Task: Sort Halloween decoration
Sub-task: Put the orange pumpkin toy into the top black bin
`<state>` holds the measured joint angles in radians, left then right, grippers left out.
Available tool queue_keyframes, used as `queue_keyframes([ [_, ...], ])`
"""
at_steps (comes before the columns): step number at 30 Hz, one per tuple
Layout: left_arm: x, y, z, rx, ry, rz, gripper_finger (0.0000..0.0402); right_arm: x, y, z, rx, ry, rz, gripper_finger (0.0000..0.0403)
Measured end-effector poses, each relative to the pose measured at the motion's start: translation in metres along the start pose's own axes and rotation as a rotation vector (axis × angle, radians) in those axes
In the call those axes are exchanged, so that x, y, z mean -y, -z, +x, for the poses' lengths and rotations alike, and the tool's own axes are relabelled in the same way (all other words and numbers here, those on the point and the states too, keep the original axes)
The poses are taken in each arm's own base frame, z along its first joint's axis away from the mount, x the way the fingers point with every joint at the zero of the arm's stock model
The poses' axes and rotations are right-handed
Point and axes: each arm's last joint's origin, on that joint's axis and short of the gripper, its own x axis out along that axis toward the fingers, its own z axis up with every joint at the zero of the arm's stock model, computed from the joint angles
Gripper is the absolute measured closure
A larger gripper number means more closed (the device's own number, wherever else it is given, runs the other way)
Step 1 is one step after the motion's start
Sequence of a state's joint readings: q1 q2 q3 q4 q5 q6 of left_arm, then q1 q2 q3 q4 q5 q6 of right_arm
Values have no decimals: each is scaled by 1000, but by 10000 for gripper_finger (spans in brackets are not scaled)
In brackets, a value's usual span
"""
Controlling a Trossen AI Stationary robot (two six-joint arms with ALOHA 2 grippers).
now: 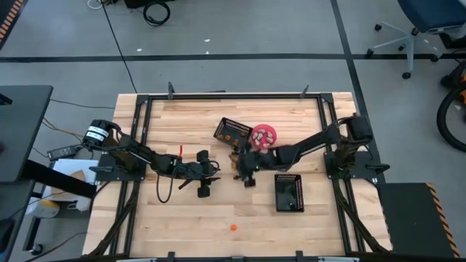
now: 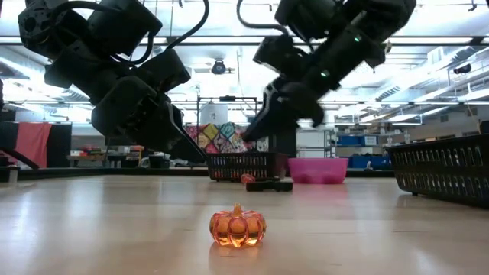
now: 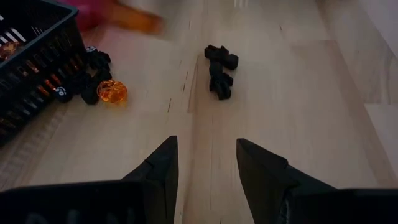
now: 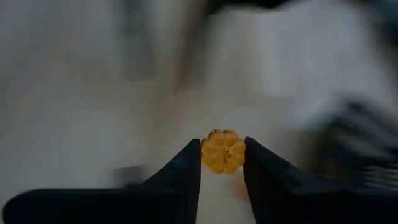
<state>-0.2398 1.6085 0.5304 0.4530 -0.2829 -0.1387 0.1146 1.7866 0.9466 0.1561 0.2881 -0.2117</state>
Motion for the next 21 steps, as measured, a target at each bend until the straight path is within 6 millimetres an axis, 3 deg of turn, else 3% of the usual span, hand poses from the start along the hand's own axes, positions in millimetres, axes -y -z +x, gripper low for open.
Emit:
queue_keyframes([
  [5, 0, 0, 0, 0, 0, 0, 265, 31, 1, -1, -34, 250, 46, 292],
  [13, 0, 0, 0, 1, 0, 0, 265, 74, 17, 8, -62, 261, 279, 282],
  [21, 0, -1, 0, 10, 1, -3, 265, 93, 26, 10, -67, 203, 373, 222],
])
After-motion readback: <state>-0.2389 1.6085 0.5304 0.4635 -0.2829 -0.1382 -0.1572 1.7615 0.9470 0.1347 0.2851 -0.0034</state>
